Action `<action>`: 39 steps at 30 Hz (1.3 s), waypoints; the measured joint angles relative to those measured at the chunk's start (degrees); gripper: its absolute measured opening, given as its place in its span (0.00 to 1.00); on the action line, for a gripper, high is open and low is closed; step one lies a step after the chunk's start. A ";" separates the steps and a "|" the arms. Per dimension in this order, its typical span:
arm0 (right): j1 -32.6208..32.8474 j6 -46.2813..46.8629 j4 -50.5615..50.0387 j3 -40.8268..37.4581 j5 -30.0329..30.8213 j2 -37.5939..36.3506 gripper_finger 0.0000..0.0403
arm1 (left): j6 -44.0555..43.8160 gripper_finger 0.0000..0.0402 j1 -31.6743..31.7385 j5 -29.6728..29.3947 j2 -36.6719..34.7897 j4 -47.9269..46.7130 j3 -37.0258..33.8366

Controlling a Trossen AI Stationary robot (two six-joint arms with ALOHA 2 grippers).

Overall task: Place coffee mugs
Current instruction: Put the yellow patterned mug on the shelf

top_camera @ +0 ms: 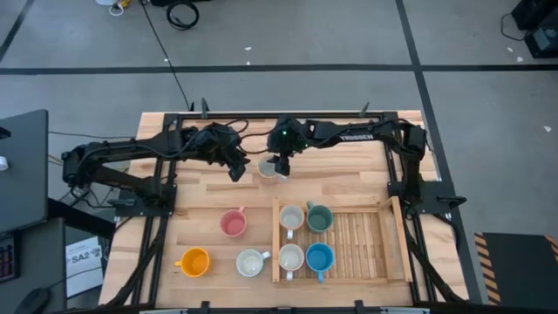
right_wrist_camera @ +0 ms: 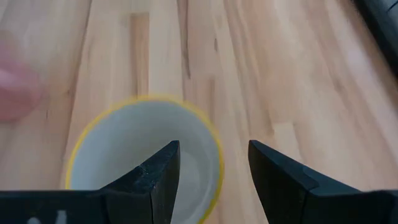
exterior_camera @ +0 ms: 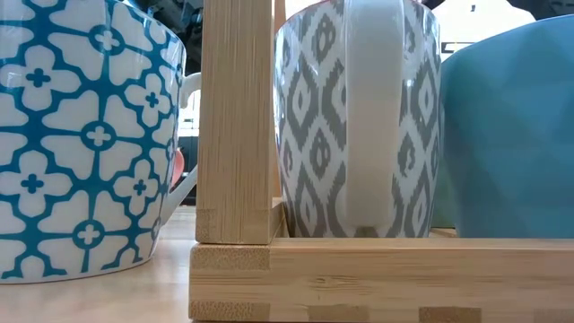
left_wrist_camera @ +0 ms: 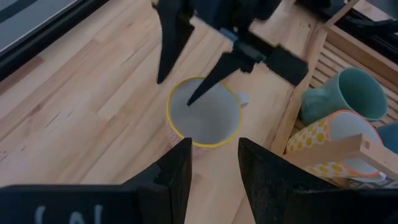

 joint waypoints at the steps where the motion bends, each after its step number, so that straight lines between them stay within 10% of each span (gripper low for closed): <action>1: -0.04 -0.08 -0.16 -0.02 -0.02 0.50 0.49 | 0.00 0.34 0.00 -0.21 0.00 0.10 0.00; 39: 0.00 8.59 -2.61 0.05 5.43 1.42 0.09 | -0.02 0.34 0.00 -1.02 0.02 0.63 0.00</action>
